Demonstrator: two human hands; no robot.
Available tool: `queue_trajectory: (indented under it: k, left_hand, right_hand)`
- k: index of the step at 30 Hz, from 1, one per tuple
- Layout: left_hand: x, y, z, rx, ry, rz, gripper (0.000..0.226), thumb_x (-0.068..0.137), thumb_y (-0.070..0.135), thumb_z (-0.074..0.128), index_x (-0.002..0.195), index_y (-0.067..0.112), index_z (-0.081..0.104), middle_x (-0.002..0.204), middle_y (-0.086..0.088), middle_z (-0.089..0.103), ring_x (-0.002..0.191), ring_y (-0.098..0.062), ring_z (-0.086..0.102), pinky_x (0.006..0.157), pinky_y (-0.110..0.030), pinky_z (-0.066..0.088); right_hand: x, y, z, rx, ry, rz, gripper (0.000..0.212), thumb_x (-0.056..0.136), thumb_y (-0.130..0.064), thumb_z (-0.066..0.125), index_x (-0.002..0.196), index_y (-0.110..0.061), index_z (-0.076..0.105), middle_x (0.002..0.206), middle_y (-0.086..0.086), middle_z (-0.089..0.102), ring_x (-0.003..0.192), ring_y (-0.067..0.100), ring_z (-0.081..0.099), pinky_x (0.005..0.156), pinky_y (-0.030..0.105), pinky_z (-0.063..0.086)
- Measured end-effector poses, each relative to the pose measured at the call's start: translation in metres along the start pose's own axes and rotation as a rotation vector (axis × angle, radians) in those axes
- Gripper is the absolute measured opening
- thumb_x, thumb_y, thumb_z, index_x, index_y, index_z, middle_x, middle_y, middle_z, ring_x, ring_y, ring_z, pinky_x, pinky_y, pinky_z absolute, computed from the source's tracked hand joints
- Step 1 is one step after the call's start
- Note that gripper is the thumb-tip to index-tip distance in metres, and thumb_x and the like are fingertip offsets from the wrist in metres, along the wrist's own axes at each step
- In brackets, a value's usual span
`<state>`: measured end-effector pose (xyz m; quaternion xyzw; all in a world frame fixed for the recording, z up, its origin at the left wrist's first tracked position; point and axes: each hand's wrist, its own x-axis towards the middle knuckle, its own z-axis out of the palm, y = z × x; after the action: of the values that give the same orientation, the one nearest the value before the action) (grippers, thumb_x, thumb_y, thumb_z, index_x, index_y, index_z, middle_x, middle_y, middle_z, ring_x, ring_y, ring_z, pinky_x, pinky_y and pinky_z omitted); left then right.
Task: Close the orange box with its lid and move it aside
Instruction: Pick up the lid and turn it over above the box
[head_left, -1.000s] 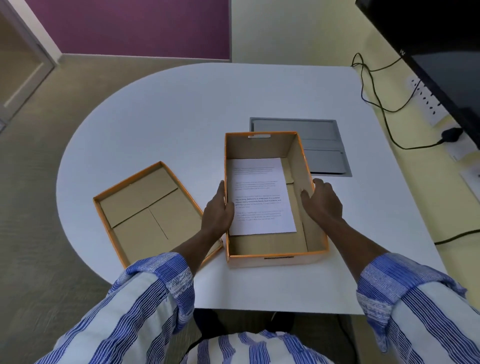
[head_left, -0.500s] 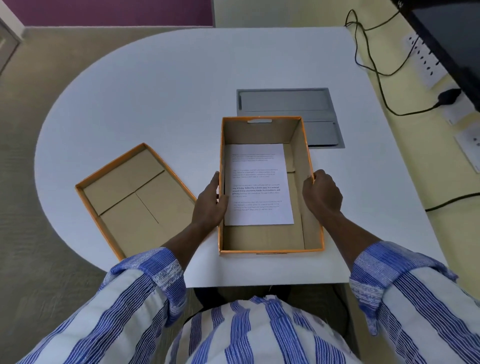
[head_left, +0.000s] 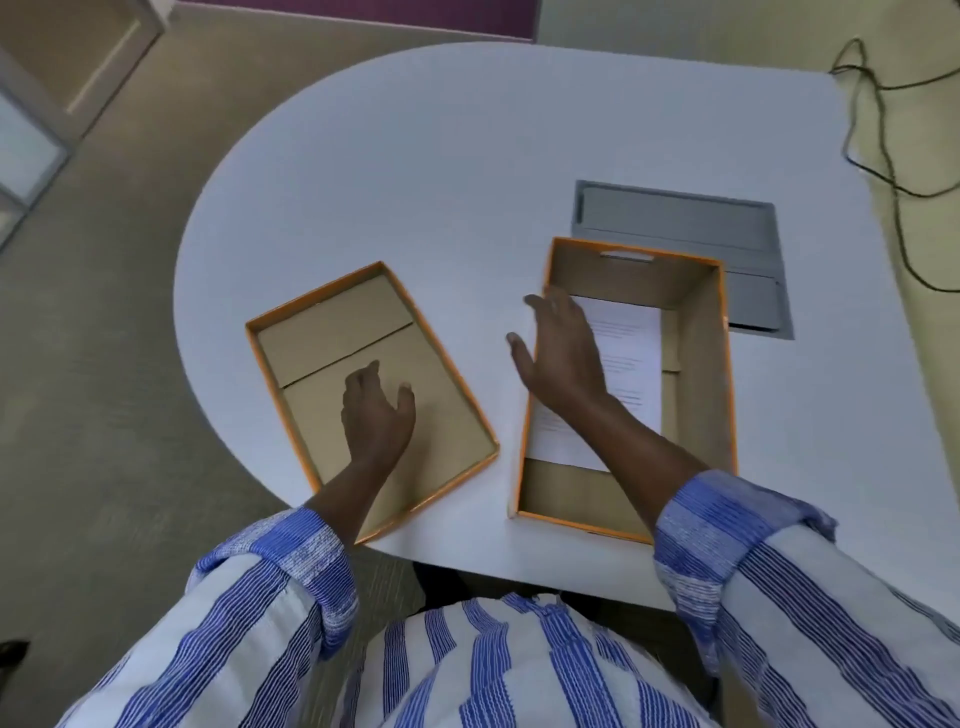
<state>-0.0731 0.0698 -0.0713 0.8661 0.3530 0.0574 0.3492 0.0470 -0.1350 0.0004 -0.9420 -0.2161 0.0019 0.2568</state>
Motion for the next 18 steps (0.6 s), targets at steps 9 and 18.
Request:
queue_trajectory:
  k: [9,18]
  left_hand:
    - [0.0,-0.086,-0.042,0.037,0.052,-0.462,0.073,0.093,0.033,0.062,0.15,-0.001,0.034,0.147,-0.024,0.041,0.134,-0.043,0.044,0.106,-0.052,0.04]
    - [0.011,-0.1,-0.041,-0.118,-0.043,-0.484,0.051,0.101,0.034,0.05,0.142,0.003,0.046,0.139,-0.018,0.047,0.122,-0.037,0.054,0.089,-0.038,0.045]
  right_hand:
    - [0.008,-0.071,0.106,0.063,-0.465,0.224,0.08,0.094,-0.043,0.056,0.156,-0.008,0.018,0.163,0.018,0.018,0.146,0.036,0.029,0.113,0.046,0.032]
    - [0.008,-0.057,0.135,0.104,-0.537,0.527,0.072,0.092,-0.048,0.057,0.142,0.0,0.037,0.142,0.02,0.047,0.127,0.038,0.05,0.096,0.041,0.045]
